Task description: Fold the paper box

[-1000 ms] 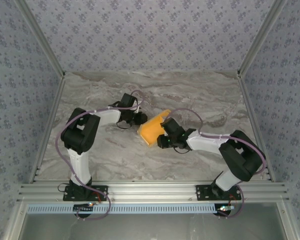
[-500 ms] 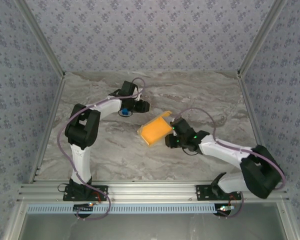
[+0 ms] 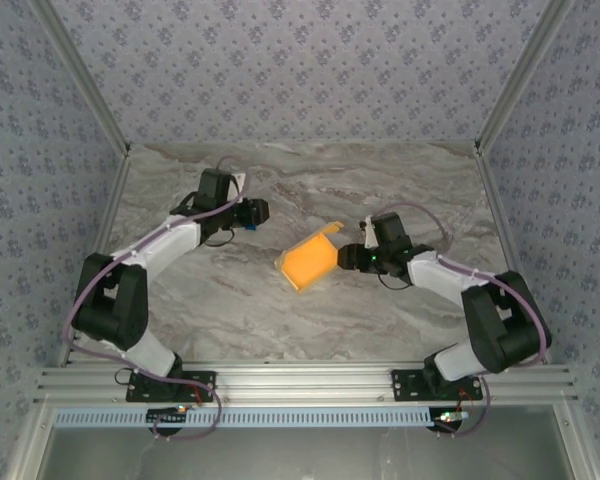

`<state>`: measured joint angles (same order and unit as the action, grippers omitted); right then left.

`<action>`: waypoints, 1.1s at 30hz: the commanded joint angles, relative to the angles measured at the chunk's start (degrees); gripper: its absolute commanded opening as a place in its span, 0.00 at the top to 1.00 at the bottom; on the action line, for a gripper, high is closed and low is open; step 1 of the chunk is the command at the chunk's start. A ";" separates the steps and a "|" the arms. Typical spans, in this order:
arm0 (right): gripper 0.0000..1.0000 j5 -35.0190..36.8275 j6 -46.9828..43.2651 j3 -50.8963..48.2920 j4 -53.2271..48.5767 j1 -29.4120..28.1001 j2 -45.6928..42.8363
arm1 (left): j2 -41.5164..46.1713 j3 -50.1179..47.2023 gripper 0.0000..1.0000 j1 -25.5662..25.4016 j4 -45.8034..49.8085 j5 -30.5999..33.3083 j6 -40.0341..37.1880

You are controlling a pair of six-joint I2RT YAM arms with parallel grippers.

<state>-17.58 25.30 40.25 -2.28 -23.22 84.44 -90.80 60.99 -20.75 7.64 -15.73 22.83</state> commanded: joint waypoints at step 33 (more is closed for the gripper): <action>0.39 -3.54 -1.02 -0.90 3.62 -4.98 -1.75 | -10.88 7.08 0.30 3.67 9.68 5.88 -6.41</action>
<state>-22.63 25.19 39.92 4.08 -28.16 84.97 -99.59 64.14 -16.14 13.47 -9.39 19.14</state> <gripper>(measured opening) 0.604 0.684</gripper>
